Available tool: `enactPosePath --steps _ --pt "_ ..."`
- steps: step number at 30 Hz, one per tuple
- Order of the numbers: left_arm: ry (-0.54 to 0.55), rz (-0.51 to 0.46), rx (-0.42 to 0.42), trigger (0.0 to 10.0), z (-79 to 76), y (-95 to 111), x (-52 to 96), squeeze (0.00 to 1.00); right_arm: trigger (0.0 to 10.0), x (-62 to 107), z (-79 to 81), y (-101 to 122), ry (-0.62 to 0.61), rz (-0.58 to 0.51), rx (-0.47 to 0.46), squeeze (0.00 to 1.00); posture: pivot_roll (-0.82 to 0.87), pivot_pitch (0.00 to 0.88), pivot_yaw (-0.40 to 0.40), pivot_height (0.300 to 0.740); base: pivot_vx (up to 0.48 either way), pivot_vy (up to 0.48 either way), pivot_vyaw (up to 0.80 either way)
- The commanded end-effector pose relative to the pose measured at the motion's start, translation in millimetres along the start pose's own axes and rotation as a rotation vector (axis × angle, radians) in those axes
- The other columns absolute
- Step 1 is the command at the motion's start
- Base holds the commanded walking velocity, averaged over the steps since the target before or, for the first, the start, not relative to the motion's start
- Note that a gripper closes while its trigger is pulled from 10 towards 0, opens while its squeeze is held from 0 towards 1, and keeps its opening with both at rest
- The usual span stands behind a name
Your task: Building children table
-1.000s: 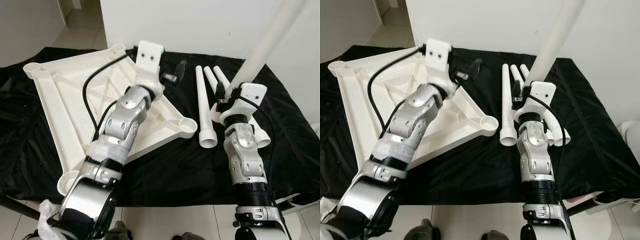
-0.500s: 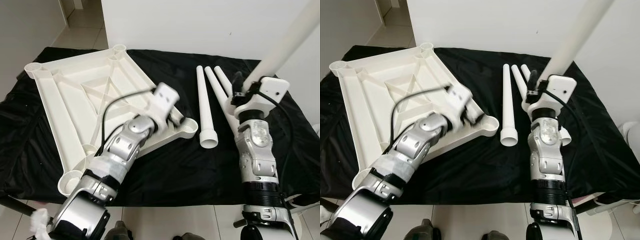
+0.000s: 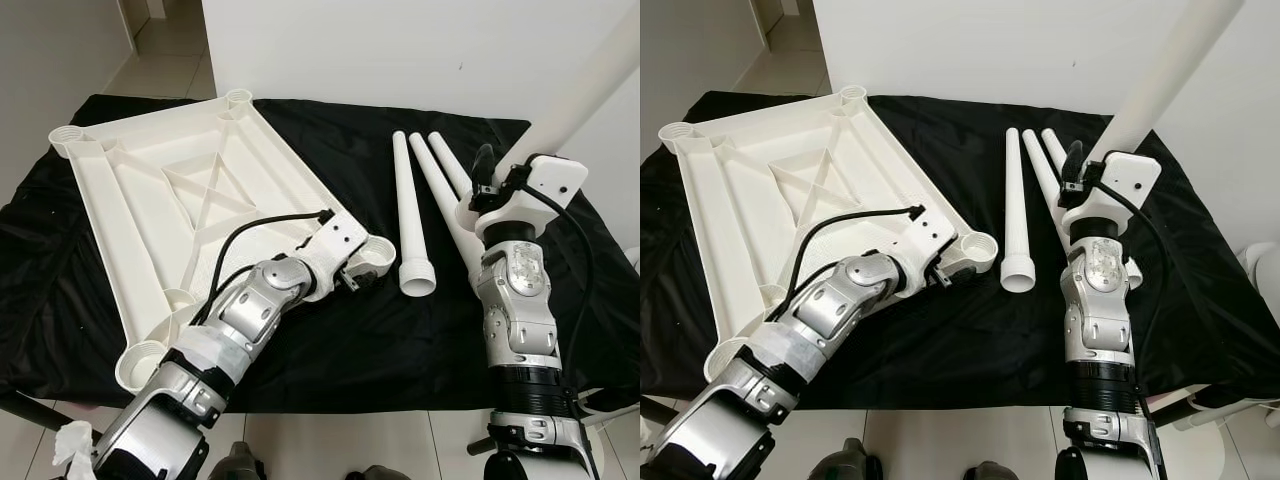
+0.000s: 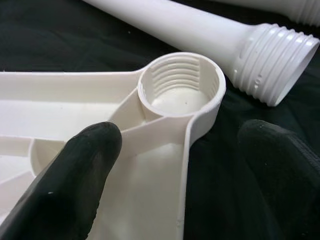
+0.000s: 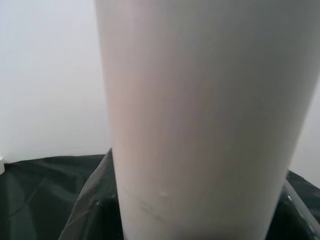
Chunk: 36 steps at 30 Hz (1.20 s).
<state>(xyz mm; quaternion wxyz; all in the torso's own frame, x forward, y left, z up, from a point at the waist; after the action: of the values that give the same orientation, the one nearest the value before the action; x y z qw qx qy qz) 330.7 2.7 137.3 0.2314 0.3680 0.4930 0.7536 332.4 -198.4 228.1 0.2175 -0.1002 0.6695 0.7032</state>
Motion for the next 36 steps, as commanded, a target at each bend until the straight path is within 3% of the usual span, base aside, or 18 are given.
enactPosePath --steps 1,3,8,12,18,23,29,31,36 --pt "-0.091 0.028 -0.012 10.0 -10.5 -5 0.0 0.00 10.0 0.2 -1.5 5 0.006 -0.021 0.013 0.00 0.04 0.000 -0.022 0.740 0.000 0.000 0.00" --pt "-0.077 0.088 -0.025 10.0 -11.8 -14 -3.6 0.00 10.0 -0.7 -3.7 6 0.005 -0.023 0.025 0.00 0.04 0.000 -0.023 0.740 0.000 0.000 0.00" --pt "-0.094 0.097 -0.030 10.0 -14.6 -15 -5.2 0.00 10.0 -1.1 -4.3 7 0.005 -0.024 0.030 0.00 0.04 0.000 -0.023 0.740 0.000 0.000 0.00" --pt "-0.178 0.116 -0.035 10.0 -23.6 -16 -3.0 0.00 10.0 -2.0 -5.5 7 0.006 -0.024 0.040 0.00 0.04 0.000 -0.022 0.740 0.000 0.000 0.00" --pt "-0.352 0.068 -0.036 10.0 -36.9 -8 10.9 0.00 10.0 -2.3 -7.6 7 0.004 -0.022 0.052 0.00 0.04 0.000 -0.024 0.740 0.000 0.000 0.00" --pt "-0.564 0.026 -0.081 10.0 -45.0 -2 37.8 0.00 10.0 -1.5 -5.8 4 0.015 -0.015 0.061 0.00 0.04 0.000 -0.030 0.740 0.000 0.000 0.00" --pt "-0.621 0.045 -0.113 10.0 -45.5 -5 50.0 0.00 10.0 -1.8 -4.8 4 0.022 -0.012 0.070 0.00 0.05 0.000 -0.033 0.740 0.000 0.000 0.00" --pt "-0.688 0.065 -0.129 9.4 -46.3 -9 65.3 0.00 10.0 -2.2 -4.8 3 0.028 -0.007 0.078 0.00 0.05 0.000 -0.037 0.740 0.000 0.000 0.00" --pt "-0.712 0.077 -0.133 9.7 -47.0 -12 71.1 0.00 10.0 -2.3 -5.3 3 0.028 -0.005 0.081 0.00 0.05 0.000 -0.039 0.740 0.000 0.000 0.00"
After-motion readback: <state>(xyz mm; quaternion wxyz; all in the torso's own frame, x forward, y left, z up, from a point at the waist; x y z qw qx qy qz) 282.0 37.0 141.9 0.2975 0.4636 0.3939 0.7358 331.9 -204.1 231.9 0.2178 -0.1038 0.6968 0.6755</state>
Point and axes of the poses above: a point about 5 cm out from each wrist's last joint towards the gripper, its own x axis pointing back from the gripper into the wrist, its own y axis along the axis of the wrist's last joint, z = x × y, the point moved 2 cm from there along -x, pointing out of the wrist towards the gripper, and after that the axes turned 2 degrees about -x, right-handed, at the moved point
